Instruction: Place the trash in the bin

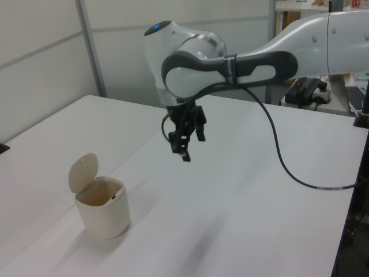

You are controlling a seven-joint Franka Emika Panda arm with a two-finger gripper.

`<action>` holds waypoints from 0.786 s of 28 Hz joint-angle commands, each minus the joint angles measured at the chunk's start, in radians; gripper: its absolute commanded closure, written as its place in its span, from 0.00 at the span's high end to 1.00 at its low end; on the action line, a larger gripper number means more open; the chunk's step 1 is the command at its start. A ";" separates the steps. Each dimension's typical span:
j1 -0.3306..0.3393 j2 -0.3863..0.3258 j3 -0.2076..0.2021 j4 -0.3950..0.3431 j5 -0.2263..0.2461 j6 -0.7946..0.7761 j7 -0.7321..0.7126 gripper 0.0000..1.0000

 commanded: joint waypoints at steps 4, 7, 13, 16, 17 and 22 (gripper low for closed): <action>-0.138 -0.072 -0.002 -0.028 0.025 -0.051 -0.165 1.00; -0.177 -0.081 -0.002 -0.031 0.025 -0.059 -0.199 1.00; -0.210 -0.090 -0.003 -0.028 0.025 -0.067 -0.210 1.00; -0.218 -0.090 -0.002 -0.030 0.023 -0.059 -0.210 1.00; -0.218 -0.089 -0.002 -0.030 0.022 -0.058 -0.210 1.00; -0.218 -0.084 -0.002 -0.030 0.020 -0.053 -0.208 1.00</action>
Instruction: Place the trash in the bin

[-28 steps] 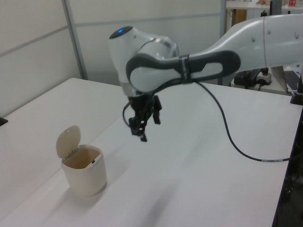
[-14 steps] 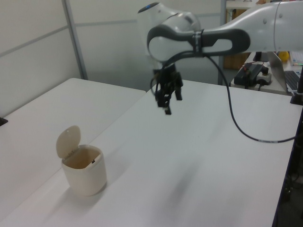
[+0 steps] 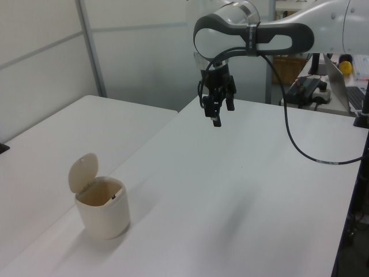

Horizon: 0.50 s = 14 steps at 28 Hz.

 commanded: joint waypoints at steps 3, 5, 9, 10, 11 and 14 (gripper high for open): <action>-0.003 -0.020 0.001 -0.027 0.017 -0.001 -0.015 1.00; -0.003 -0.018 0.001 -0.027 0.016 -0.001 -0.015 1.00; -0.003 -0.017 0.001 -0.027 0.016 -0.001 -0.010 1.00; -0.003 -0.017 0.000 -0.027 0.017 -0.001 -0.009 1.00; -0.003 -0.017 0.001 -0.027 0.016 -0.001 -0.009 1.00; -0.003 -0.015 0.001 -0.028 0.017 -0.001 -0.006 1.00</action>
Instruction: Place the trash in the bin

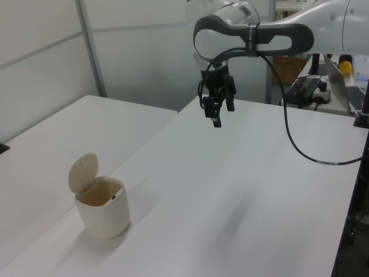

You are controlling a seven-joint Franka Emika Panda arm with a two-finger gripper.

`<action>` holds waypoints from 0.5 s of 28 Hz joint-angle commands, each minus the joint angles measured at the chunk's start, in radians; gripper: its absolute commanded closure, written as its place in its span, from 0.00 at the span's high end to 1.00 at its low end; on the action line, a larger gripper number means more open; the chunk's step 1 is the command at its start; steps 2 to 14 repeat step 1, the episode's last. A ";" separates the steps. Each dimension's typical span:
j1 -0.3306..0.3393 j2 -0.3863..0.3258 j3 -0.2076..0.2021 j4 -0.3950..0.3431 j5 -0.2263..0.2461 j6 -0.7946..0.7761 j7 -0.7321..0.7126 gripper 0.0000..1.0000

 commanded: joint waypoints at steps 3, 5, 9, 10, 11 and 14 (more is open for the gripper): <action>-0.003 -0.016 0.001 -0.025 0.016 -0.001 -0.004 1.00; -0.003 -0.016 0.001 -0.025 0.016 -0.001 -0.004 1.00; -0.003 -0.016 0.001 -0.025 0.016 -0.001 -0.004 1.00; -0.003 -0.016 0.001 -0.025 0.016 -0.001 -0.004 1.00; -0.003 -0.016 0.001 -0.025 0.016 -0.001 -0.004 1.00; -0.003 -0.016 0.001 -0.025 0.016 -0.001 -0.004 1.00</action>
